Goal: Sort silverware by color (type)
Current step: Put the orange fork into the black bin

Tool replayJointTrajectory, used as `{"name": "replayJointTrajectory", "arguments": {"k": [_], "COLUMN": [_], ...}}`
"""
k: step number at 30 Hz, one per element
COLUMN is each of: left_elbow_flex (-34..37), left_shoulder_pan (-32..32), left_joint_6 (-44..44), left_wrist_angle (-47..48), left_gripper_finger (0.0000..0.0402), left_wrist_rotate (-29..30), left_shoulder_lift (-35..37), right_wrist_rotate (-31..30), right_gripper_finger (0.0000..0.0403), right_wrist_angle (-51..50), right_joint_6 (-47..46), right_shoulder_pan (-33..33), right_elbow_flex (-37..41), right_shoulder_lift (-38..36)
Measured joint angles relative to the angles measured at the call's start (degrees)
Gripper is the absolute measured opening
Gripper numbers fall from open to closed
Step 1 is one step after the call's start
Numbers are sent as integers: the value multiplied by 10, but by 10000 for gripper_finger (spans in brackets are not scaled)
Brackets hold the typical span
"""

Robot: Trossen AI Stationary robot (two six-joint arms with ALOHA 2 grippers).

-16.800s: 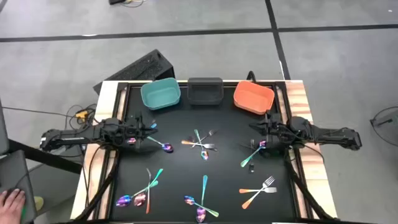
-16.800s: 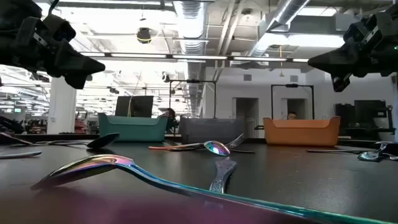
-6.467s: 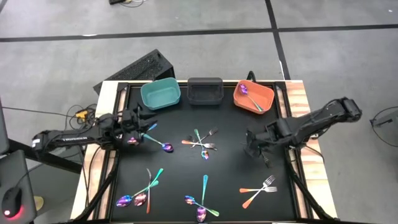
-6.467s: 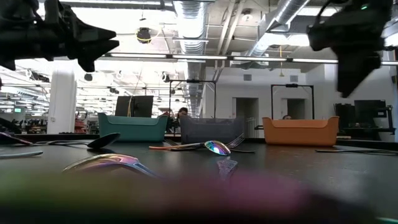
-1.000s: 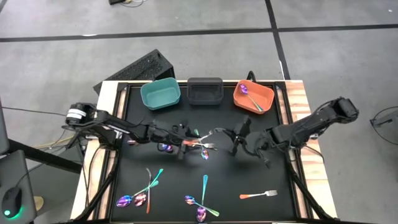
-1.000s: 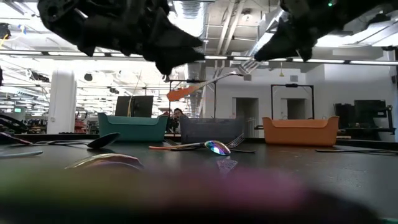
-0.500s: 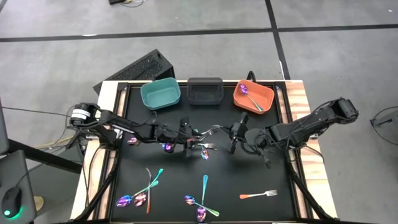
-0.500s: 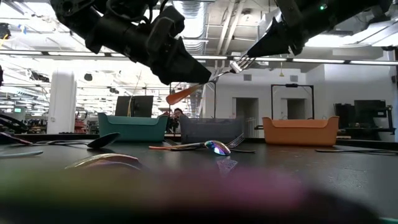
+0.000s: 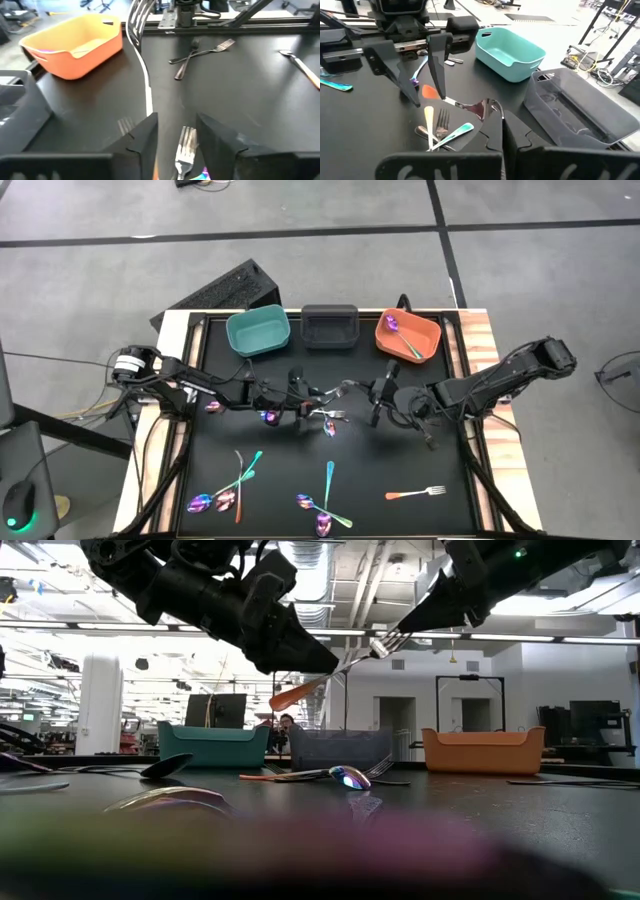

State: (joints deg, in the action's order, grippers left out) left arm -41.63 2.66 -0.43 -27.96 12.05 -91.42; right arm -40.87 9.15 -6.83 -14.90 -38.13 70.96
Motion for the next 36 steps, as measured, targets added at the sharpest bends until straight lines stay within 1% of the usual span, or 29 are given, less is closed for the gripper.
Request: {"name": "replayJointTrajectory", "arguments": {"k": [3,5,8,9,11,14,16,19,21,24,26,27,30,32,34,36], "left_elbow_flex": [0,0,0,0,0,0,0,0,0,0,0,0,0,1,1,1], "left_shoulder_pan": [0,0,0,0,0,-1,-1,-2,-5,-10,-14,-15,-18,-18,-18,-18], "left_joint_6": [7,7,7,7,13,14,14,14,13,3,3,3,-1,-1,-6,-11], "left_wrist_angle": [-1,0,0,0,1,3,6,14,20,23,26,26,18,6,-16,-45], "left_gripper_finger": [171,195,220,225,230,225,214,179,145,79,30,16,8,3,2,2], "left_wrist_rotate": [8,28,62,62,27,-21,-28,-23,-22,-23,-24,-24,-4,30,65,96], "left_shoulder_lift": [0,0,0,0,0,-1,-1,-1,-2,-2,-2,-2,-2,-2,-3,-3], "right_wrist_rotate": [0,7,6,6,6,6,6,5,6,7,17,17,21,17,0,-32], "right_gripper_finger": [7,7,7,7,7,7,7,7,7,7,11,16,44,70,96,122], "right_wrist_angle": [-1,-1,-1,-1,-1,7,15,32,37,35,38,41,55,54,51,47], "right_joint_6": [0,0,0,0,1,13,23,41,45,51,34,13,-68,-119,-164,-191], "right_shoulder_pan": [0,-1,-1,-1,-1,-1,-1,-1,-1,-1,1,5,20,27,31,27], "right_elbow_flex": [0,0,0,0,0,0,0,0,0,0,0,0,0,0,0,0], "right_shoulder_lift": [0,0,0,0,0,0,0,0,0,0,0,0,0,-1,-1,-1]}}
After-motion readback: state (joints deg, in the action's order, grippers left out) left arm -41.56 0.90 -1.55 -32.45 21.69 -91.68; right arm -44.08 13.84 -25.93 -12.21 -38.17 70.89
